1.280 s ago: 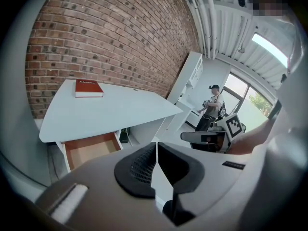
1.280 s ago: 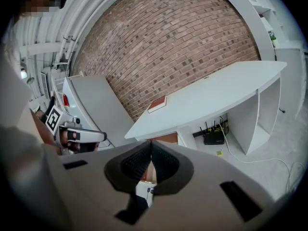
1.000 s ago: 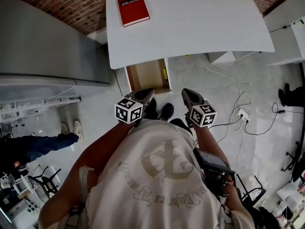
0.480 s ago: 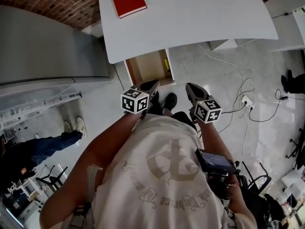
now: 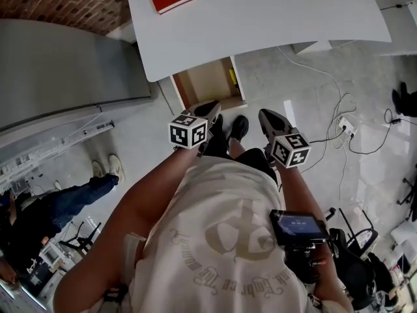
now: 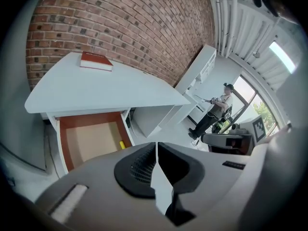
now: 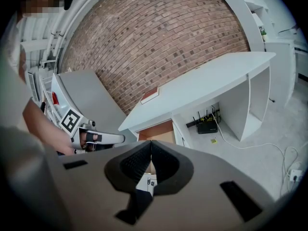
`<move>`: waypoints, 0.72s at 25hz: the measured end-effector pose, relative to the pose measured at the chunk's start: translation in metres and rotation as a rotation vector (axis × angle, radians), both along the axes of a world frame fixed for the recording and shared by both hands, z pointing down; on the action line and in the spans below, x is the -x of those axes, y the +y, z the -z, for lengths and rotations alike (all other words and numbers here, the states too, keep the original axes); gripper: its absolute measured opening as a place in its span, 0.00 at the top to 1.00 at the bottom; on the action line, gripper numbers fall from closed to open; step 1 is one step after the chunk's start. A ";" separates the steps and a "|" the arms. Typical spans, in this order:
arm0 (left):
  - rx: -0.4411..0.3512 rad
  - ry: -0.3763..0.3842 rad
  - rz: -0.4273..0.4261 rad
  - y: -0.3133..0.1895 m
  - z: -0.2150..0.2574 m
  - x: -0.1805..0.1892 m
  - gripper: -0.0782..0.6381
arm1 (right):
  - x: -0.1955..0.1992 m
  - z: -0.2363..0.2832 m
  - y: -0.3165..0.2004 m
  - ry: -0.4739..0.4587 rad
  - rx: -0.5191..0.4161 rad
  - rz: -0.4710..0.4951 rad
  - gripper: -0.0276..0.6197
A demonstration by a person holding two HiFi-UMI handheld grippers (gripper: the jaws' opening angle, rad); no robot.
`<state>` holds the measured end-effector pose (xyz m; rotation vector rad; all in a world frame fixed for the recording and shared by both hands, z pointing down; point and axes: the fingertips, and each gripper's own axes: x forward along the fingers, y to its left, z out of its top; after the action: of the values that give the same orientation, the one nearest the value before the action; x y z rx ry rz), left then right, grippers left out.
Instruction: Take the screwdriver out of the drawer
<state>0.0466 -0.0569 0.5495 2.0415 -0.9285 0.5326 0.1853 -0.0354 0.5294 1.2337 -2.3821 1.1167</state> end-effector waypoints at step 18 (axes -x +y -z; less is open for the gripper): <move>0.135 0.037 0.186 -0.002 -0.076 0.024 0.87 | 0.011 -0.059 -0.005 -0.011 0.054 0.015 0.95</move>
<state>0.0223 -0.0584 0.6257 1.8170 -1.0208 0.4431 0.1742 -0.0404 0.5886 1.1926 -2.3490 1.1786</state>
